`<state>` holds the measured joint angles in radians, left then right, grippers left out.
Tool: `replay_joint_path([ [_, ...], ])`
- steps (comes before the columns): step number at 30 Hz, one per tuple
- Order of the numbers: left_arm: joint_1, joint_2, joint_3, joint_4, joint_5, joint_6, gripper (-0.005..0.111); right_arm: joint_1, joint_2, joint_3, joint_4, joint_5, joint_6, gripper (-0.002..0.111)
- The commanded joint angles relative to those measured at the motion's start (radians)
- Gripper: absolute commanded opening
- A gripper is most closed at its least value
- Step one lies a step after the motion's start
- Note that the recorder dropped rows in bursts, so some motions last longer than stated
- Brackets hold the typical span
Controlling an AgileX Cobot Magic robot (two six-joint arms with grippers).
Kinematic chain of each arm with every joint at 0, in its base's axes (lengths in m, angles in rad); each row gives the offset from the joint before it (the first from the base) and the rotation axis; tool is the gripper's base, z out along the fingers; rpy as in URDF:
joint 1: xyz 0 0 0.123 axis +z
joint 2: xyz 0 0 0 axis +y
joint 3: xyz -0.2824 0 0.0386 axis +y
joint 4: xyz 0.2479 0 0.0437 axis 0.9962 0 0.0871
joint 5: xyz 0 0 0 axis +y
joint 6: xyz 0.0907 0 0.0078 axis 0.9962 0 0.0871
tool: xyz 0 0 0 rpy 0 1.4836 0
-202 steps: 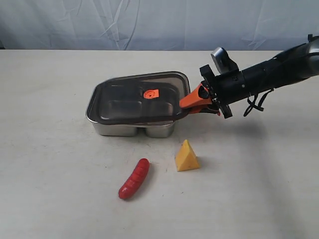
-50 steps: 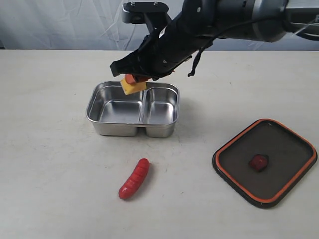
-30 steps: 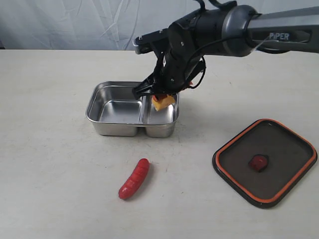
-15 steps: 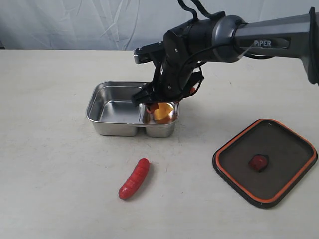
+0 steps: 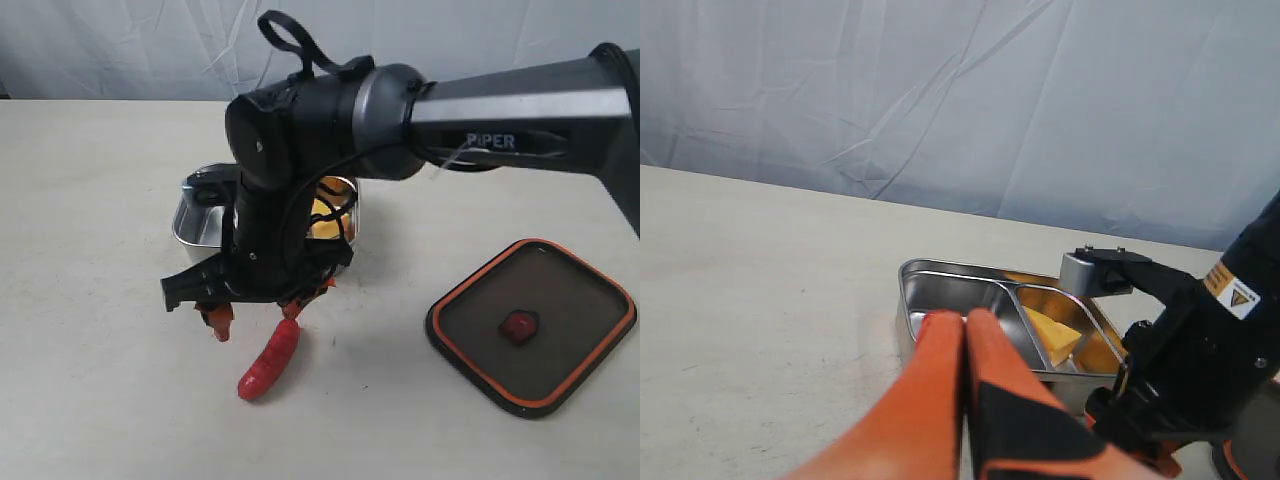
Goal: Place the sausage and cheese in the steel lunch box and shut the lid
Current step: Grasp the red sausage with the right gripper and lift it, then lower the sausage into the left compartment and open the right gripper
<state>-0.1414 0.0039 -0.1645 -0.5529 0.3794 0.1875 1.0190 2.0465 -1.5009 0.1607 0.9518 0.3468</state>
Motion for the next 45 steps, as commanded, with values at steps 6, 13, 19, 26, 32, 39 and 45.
replay_joint_path([
  [6,-0.008,-0.004,0.004,-0.003,-0.013,0.000,0.000,0.018,0.040,0.108,-0.073,-0.140,0.299,0.065],
  [13,-0.008,-0.004,0.004,-0.003,-0.013,0.000,0.000,0.018,0.078,0.108,-0.046,-0.133,0.221,0.022],
  [19,-0.008,-0.004,0.004,-0.003,-0.013,0.000,0.000,0.018,-0.015,0.108,-0.022,-0.157,0.061,0.001],
  [26,-0.008,-0.004,0.004,-0.003,-0.013,0.000,0.000,-0.071,-0.065,0.011,-0.221,-0.452,0.040,0.001],
  [32,-0.008,-0.004,0.004,-0.003,-0.013,0.000,0.000,-0.145,0.073,-0.162,-0.226,-0.456,-0.205,0.001],
  [39,-0.008,-0.004,0.004,-0.003,-0.013,0.000,0.000,-0.145,0.179,-0.216,-0.226,-0.460,-0.369,0.001],
  [45,-0.008,-0.004,0.004,-0.003,-0.013,0.000,0.000,-0.138,0.209,-0.216,-0.241,-0.486,-0.401,0.006],
])
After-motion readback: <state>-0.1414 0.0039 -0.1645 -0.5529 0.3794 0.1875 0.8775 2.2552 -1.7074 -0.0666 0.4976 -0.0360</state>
